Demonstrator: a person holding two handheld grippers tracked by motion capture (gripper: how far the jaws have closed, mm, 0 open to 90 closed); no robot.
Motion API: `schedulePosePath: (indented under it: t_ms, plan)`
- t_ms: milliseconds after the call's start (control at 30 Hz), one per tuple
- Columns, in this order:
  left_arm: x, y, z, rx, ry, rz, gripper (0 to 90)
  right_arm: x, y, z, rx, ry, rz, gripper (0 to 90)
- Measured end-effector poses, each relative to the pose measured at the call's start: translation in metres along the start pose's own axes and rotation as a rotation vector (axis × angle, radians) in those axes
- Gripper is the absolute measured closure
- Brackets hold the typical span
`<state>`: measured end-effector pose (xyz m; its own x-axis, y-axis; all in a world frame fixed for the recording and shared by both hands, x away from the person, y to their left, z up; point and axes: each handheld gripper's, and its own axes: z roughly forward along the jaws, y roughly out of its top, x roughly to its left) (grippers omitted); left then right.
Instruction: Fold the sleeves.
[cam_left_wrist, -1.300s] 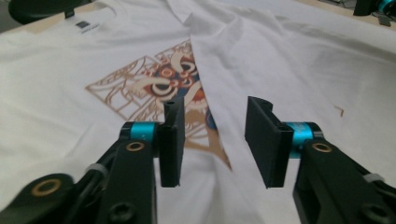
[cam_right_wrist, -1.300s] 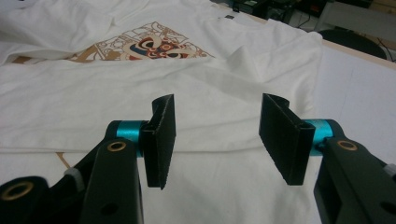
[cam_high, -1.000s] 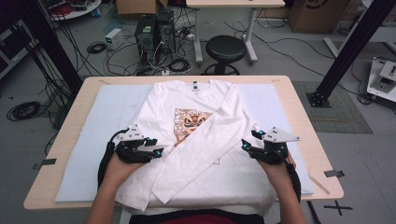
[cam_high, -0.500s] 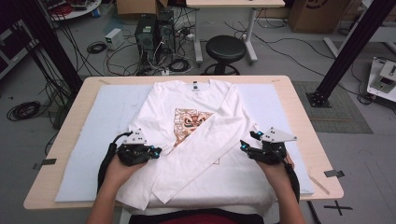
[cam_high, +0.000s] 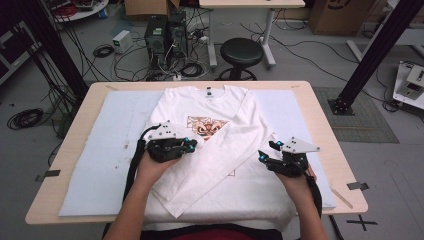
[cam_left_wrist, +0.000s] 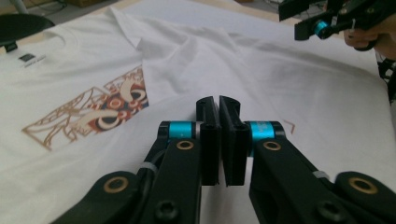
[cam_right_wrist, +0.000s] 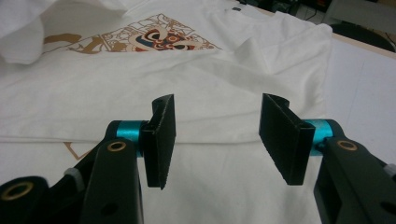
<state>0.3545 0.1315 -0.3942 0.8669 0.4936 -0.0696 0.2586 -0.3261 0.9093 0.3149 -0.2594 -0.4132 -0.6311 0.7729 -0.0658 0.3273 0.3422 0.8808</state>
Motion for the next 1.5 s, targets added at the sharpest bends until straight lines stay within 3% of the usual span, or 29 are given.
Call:
schedulePosePath:
  t_ms: [100, 233, 433, 567, 633, 700, 800, 867, 900, 933, 1100, 1167, 1367, 1500]
  plan:
    - [0.005, -0.004, 0.003, 0.052, 0.024, -0.021, 62.8, 0.000, 0.000, -0.002, 0.004, -0.004, -0.003, 47.1]
    - [0.010, -0.015, -0.013, 0.042, 0.048, -0.042, 56.6, 0.000, 0.000, -0.005, 0.005, -0.008, -0.003, 47.1]
    - [0.018, -0.036, -0.033, 0.099, 0.046, -0.051, 56.0, 0.004, 0.001, -0.005, 0.006, -0.009, -0.005, 47.1]
    - [0.017, -0.050, -0.029, 0.158, 0.028, -0.059, 56.9, 0.006, 0.001, -0.002, 0.012, -0.002, -0.011, 47.1]
    - [0.015, -0.056, -0.022, 0.214, 0.011, -0.054, 64.7, 0.006, 0.001, -0.001, 0.010, -0.002, -0.009, 47.1]
    - [0.011, -0.057, -0.017, 0.237, -0.006, -0.030, 77.3, 0.007, 0.001, 0.001, 0.012, 0.002, -0.008, 47.1]
    - [0.007, -0.054, -0.016, 0.228, -0.019, -0.010, 85.7, 0.008, 0.000, 0.003, 0.015, 0.003, -0.010, 47.1]
    - [-0.003, -0.043, -0.017, 0.163, -0.021, 0.017, 86.1, 0.007, -0.002, 0.003, 0.014, 0.003, -0.006, 47.1]
    - [-0.003, -0.043, -0.017, 0.163, -0.021, 0.017, 86.1, 0.006, -0.002, 0.002, 0.014, 0.000, -0.004, 47.1]
    - [-0.009, -0.036, -0.019, 0.117, -0.034, 0.028, 86.1, 0.006, -0.002, 0.001, 0.012, 0.000, -0.003, 47.1]
    - [-0.020, -0.017, -0.015, 0.055, -0.040, 0.061, 86.1, 0.005, -0.003, -0.005, -0.002, -0.005, -0.003, 47.1]
    - [-0.022, -0.011, -0.008, 0.037, -0.042, 0.056, 86.1, 0.004, -0.003, -0.006, -0.004, -0.005, -0.004, 47.1]
    - [-0.030, 0.000, 0.013, 0.024, -0.052, 0.049, 85.3, 0.003, -0.004, -0.009, -0.008, -0.005, 0.006, 47.1]
    - [-0.026, -0.003, 0.016, 0.033, -0.042, 0.022, 69.8, 0.004, -0.004, -0.007, -0.005, -0.003, 0.006, 47.1]
